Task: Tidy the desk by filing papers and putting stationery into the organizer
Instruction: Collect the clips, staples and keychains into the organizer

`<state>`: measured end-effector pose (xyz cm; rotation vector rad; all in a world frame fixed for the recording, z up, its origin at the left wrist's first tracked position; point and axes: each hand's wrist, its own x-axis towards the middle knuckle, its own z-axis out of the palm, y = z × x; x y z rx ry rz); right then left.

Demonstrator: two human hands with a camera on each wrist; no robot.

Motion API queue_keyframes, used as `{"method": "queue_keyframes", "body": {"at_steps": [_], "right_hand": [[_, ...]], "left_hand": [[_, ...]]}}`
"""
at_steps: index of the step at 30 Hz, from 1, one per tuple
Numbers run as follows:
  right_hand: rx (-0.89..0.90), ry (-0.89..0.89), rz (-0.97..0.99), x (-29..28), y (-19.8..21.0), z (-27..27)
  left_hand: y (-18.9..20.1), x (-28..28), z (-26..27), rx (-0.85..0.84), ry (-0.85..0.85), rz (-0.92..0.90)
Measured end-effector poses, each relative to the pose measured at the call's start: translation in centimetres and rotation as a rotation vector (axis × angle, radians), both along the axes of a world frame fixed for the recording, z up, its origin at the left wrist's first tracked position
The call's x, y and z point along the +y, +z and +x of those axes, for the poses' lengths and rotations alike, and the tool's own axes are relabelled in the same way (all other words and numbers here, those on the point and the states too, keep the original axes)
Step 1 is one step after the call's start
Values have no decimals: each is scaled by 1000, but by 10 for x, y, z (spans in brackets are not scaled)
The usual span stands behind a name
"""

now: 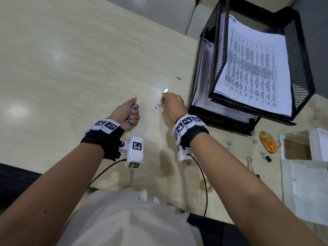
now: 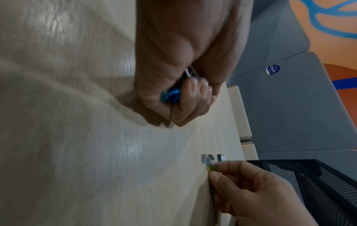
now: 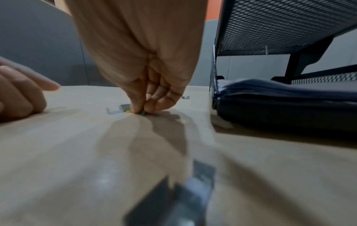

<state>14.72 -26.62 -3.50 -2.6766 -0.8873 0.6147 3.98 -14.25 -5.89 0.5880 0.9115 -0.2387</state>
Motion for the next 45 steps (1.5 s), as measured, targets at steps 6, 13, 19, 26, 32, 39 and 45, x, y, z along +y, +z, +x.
{"method": "queue_keyframes", "body": {"at_steps": [6, 13, 19, 26, 32, 39, 45], "right_hand": [[-32, 36, -129, -19, 5, -14], [-13, -61, -8, -56, 11, -57], [197, -528, 447, -135, 32, -53], [118, -760, 581, -275, 70, -27], [237, -989, 718, -363, 61, -36], [387, -1083, 739, -398, 43, -36], [474, -1120, 735, -416, 34, -36]], "left_hand": [[0, -12, -1, 7, -25, 7], [5, -50, 8, 40, -102, 12], [23, -112, 33, -25, -181, 80], [62, -252, 77, -173, -434, 75], [72, -351, 87, -252, -759, 203], [57, -396, 83, -308, -842, 367], [47, -407, 95, -276, -757, 590]]}}
